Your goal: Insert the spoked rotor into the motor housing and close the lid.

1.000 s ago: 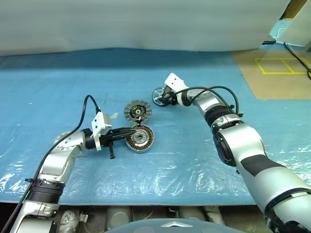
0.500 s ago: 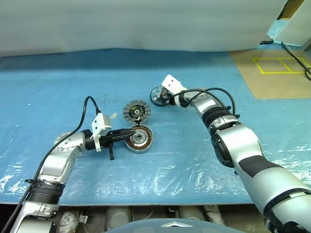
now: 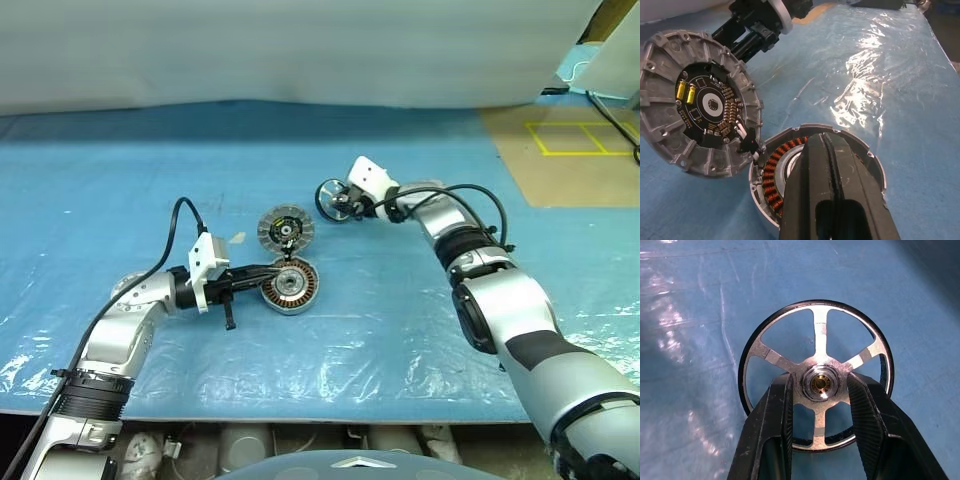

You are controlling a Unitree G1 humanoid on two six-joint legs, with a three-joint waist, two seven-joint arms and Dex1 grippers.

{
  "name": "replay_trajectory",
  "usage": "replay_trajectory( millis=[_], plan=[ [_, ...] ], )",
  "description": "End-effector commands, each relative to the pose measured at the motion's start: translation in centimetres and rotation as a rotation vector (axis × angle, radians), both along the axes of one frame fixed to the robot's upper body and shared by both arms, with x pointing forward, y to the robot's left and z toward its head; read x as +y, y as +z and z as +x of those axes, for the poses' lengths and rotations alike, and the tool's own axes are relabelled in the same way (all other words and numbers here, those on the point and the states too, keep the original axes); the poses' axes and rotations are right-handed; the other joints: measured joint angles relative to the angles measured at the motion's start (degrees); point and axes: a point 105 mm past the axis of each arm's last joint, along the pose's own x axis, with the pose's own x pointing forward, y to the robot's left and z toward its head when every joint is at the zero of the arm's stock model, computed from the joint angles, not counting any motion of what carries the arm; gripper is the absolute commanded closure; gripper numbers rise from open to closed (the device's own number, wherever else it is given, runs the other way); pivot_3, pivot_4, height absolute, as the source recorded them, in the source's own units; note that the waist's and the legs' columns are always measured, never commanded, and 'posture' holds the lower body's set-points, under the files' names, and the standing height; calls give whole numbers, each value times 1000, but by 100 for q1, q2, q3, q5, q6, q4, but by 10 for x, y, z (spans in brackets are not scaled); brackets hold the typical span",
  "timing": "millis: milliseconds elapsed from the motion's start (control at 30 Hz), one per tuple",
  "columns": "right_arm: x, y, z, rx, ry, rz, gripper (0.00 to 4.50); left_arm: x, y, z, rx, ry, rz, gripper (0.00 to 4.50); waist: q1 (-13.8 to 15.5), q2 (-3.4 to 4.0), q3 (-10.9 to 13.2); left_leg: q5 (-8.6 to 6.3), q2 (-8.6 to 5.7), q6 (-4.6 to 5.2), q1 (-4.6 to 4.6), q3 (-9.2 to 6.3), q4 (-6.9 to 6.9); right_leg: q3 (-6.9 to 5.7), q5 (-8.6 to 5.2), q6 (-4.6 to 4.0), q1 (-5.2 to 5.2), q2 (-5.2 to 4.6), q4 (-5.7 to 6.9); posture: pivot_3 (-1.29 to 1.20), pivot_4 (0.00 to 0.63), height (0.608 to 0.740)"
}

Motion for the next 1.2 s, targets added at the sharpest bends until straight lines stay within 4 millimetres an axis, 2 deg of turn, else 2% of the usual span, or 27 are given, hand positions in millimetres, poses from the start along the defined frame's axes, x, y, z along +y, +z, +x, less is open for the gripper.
replay_trajectory(
  millis=[33,133,233,300,400,433,500,567,800,933,1200],
  plan=[
    [-28,32,-27,-25,62,106,3211,0,13,-6,-41,-28,-19,4500,70,-1,1,1,-3,0,-2,0,0,-1,0,0,0,1,0,0,150,740],
    [-45,41,-68,30,85,154,3211,0,14,-6,-37,-41,-20,4500,179,2,3,5,-18,7,-7,-3,-6,-9,1,3,0,1,-3,0,150,740],
    [-48,43,-104,109,106,202,3211,-2,17,-4,-41,-57,-22,4500,137,4,4,2,-18,2,5,-2,-17,-4,1,5,0,4,-7,0,150,740],
    [-46,44,-121,141,122,213,3211,-2,19,-3,-44,-67,-22,4500,125,4,4,-1,-13,-1,29,0,-27,12,-1,5,7,17,-8,0,150,740],
    [-21,54,-144,171,210,265,3211,0,18,-7,-28,-117,19,4500,96,5,5,-12,-21,17,83,6,-52,42,-10,19,30,18,-9,0,150,740],
    [-15,56,-148,179,227,273,3211,1,17,-8,-23,-127,28,4500,86,5,5,-13,-23,17,92,5,-53,49,-27,50,30,17,-6,0,150,740],
    [-2,57,-156,215,270,285,3211,4,17,-9,-20,-128,36,4500,88,5,4,-13,-23,17,100,4,-54,52,-27,55,34,14,-6,0,150,740],
    [9,56,-160,262,315,288,3211,7,16,-13,-17,-133,50,4500,87,6,4,-12,-23,17,104,4,-54,53,-27,57,40,7,-8,0,150,740],
    [30,53,-163,338,444,249,3211,12,13,-26,-19,-138,79,4500,63,5,4,0,-56,-5,88,6,-80,61,-11,27,32,-6,-38,0,150,740],
    [45,44,-145,337,432,250,3211,13,7,-33,-6,-117,90,4500,32,5,4,0,-57,-6,87,10,-92,54,-13,25,30,-4,-44,0,150,740],
    [56,17,-133,347,446,188,3211,9,4,-39,9,-109,129,4500,23,5,4,0,-58,-6,84,14,-83,53,-13,26,30,-7,-37,0,150,740]
  ],
)
